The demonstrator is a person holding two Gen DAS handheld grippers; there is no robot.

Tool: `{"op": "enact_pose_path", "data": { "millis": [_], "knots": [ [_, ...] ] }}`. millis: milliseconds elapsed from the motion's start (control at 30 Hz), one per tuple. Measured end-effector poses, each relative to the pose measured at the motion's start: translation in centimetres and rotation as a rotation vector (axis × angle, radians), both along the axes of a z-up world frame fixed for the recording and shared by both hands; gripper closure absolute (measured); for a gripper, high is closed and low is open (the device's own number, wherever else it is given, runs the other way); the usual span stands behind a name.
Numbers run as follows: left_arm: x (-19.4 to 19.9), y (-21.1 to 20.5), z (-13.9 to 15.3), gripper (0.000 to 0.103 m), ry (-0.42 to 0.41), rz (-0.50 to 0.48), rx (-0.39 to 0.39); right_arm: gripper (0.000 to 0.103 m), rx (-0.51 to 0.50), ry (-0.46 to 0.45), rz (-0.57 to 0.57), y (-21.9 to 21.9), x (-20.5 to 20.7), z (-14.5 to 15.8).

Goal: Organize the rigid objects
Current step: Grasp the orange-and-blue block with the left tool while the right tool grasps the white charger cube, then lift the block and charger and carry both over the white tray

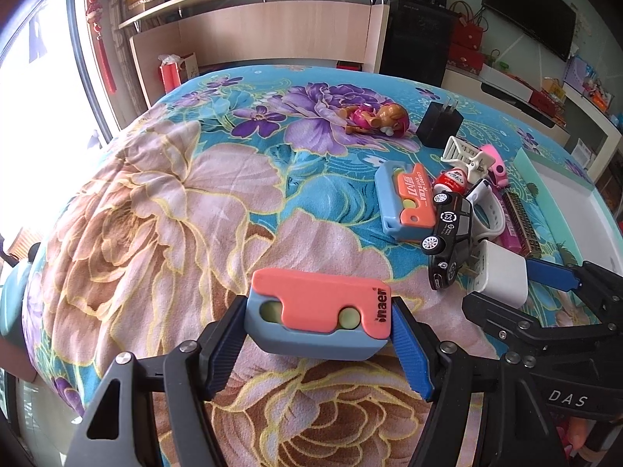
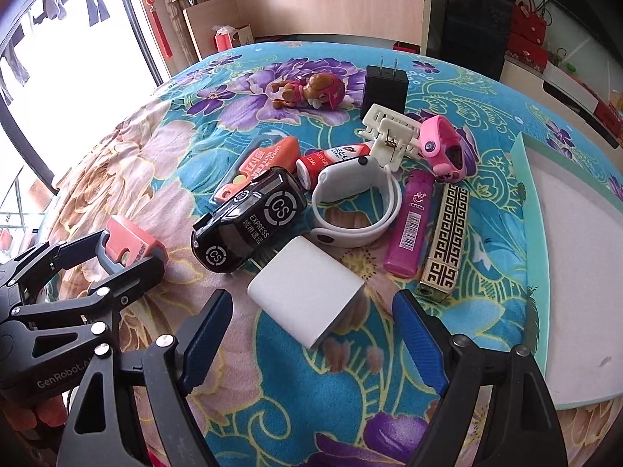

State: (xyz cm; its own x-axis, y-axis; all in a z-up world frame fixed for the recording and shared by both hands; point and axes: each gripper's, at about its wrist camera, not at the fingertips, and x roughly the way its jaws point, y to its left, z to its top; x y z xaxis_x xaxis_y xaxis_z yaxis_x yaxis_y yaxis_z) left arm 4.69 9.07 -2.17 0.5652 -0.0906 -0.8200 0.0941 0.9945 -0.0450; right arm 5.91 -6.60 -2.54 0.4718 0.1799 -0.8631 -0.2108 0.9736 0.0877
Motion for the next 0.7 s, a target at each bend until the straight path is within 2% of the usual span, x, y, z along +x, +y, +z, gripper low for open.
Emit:
{"op": "enact_pose_path", "data": {
  "millis": [133,467,700],
  "knots": [
    [-0.1,-0.01,0.1,0.029,-0.002,0.002,0.004,0.027,0.009,-0.008,-0.002,-0.06,0.04,-0.05],
    [-0.2,-0.31,0.25,0.029,0.003,0.011,0.014,0.04,0.042,-0.023,-0.008,-0.36,-0.08,0.0],
    [-0.24,-0.58,0.9,0.029,-0.009,0.02,0.027,0.042,0.083,-0.028,-0.017,-0.84,-0.39,0.13]
  ]
}}
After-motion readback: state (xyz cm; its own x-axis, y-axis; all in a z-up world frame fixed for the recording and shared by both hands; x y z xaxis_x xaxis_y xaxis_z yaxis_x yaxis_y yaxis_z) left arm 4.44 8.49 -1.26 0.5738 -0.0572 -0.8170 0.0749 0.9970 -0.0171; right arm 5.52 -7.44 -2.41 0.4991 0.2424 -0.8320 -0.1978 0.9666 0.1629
